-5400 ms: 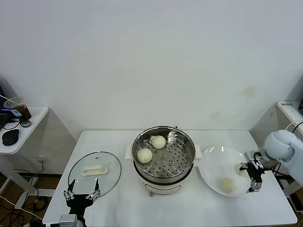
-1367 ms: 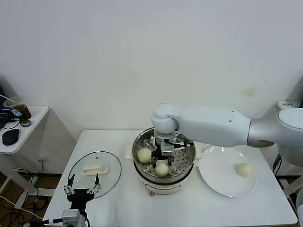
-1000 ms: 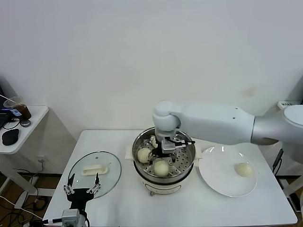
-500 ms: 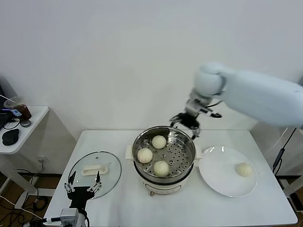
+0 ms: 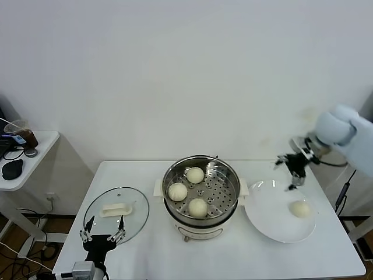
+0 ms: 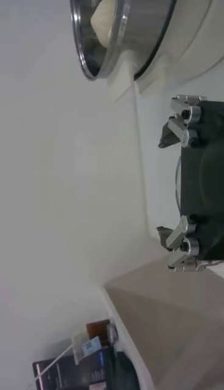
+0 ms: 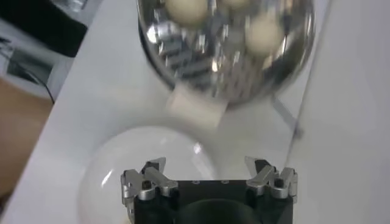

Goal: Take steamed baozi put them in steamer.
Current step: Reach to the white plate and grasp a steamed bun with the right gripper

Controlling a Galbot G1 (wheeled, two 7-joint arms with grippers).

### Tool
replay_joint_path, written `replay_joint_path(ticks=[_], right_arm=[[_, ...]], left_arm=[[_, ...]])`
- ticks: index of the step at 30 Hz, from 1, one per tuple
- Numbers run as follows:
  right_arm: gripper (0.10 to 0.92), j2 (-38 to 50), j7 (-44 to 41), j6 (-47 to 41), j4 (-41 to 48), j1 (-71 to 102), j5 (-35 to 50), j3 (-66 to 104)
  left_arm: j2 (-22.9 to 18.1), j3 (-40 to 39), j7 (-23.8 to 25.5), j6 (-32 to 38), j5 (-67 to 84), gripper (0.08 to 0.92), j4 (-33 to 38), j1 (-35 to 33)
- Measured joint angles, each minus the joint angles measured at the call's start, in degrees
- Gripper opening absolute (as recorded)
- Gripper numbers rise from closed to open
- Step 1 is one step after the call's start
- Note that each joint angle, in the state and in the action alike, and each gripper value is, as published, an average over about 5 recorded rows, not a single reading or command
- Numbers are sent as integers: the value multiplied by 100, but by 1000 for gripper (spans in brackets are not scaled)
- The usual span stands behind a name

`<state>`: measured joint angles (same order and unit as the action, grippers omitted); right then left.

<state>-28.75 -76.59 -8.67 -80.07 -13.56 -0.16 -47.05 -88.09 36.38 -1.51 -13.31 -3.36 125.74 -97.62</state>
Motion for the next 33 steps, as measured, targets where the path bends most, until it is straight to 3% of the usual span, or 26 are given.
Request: replay_joint_path(ticks=[13, 33], right_arm=[[823, 20, 188, 113, 860, 2194, -1430, 1826], [823, -966, 336, 471, 2130, 2505, -2259, 2230]], left_arm=[[-29, 64, 8, -20, -25, 823, -33, -142], [0, 100, 8, -63, -63, 823, -126, -158]])
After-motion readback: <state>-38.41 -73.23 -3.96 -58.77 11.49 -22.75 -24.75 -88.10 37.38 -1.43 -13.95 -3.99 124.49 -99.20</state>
